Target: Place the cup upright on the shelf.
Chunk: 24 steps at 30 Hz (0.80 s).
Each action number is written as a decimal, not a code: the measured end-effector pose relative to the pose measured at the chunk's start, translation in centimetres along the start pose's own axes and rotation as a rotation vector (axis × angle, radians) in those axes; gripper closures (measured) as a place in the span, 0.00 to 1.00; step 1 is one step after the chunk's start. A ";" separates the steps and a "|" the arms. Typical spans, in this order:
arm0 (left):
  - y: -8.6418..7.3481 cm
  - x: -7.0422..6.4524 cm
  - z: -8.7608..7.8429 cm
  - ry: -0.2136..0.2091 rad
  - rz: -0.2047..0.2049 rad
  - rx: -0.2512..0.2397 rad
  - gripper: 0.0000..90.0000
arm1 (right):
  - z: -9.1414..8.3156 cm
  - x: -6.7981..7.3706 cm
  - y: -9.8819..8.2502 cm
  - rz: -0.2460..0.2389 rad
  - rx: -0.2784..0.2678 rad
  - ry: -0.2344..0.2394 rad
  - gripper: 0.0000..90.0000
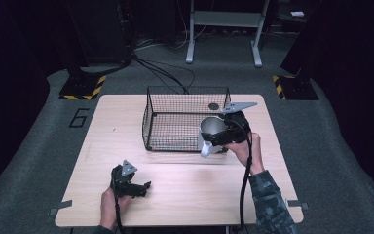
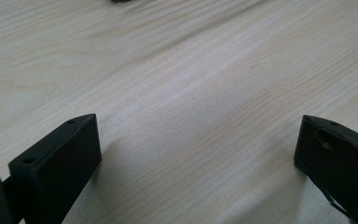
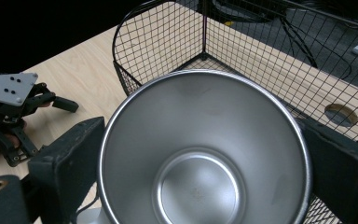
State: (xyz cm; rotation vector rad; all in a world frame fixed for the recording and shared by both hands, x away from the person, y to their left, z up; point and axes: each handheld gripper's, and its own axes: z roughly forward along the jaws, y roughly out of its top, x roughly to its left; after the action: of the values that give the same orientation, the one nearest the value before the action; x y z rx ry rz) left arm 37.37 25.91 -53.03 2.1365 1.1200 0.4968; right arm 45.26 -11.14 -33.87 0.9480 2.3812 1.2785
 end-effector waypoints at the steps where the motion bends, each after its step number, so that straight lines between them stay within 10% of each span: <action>1: 0.0 -0.1 0.1 0.002 -0.008 -0.011 0.01 | 0.0 -0.1 0.2 0.006 0.001 -0.001 0.06; 24: 0.0 -0.1 0.1 0.002 -0.008 -0.011 0.01 | 1.9 -2.3 2.5 0.032 0.011 -0.018 0.06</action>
State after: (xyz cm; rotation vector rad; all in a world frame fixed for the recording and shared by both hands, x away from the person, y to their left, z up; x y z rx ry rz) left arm 37.37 25.84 -53.10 2.1221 1.1241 0.5006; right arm 48.98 -10.45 -33.01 1.0005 2.3713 1.2634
